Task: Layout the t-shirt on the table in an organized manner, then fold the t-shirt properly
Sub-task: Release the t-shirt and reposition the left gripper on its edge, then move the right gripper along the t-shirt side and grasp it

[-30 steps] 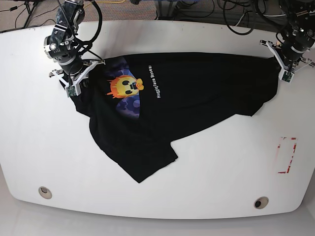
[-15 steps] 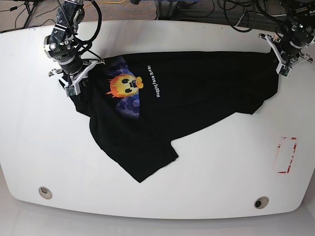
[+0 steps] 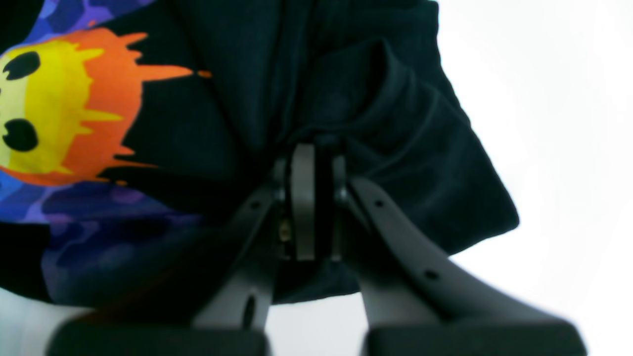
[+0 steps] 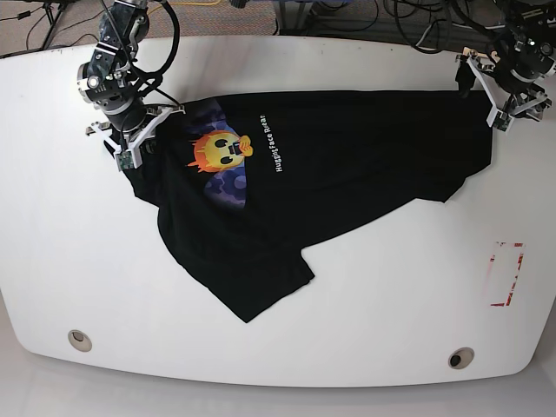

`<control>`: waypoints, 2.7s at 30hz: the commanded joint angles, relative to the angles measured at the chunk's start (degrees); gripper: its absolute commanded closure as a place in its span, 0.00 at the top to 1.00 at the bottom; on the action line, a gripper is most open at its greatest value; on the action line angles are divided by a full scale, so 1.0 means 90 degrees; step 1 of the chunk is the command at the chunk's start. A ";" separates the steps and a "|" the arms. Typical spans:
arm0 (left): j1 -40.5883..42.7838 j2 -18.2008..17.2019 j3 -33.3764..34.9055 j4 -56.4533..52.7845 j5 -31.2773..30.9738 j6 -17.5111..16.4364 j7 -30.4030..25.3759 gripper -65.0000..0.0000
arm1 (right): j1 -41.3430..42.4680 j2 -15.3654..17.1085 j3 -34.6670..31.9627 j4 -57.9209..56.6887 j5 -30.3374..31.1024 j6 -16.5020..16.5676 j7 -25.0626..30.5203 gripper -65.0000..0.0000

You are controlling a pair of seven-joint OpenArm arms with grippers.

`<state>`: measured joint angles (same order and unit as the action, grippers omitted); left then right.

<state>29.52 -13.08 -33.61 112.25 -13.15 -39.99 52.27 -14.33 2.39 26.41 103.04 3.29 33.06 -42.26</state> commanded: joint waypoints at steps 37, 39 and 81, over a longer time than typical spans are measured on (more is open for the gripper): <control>-0.3529 -0.0065 -0.0784 -0.2816 0.0196 -0.0001 0.1093 0.81 | 0.0102 -0.0134 -0.0019 0.0111 0.0089 -0.0005 0.0129 0.00; -0.3519 -0.0046 -0.0647 -0.2826 0.0206 -0.0001 0.0966 0.81 | 0.0102 -0.0134 -0.0019 0.0111 0.0089 -0.0005 0.0129 0.00; -0.3373 -0.0065 -0.0188 -0.3676 0.0215 -0.0001 0.0243 0.00 | 0.0542 -0.0310 0.0059 0.0883 0.0089 -0.0044 0.0119 0.95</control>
<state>-0.49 -12.80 -35.24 78.52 -12.01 -39.94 53.91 -12.32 -0.97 26.46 110.96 3.22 32.99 -42.76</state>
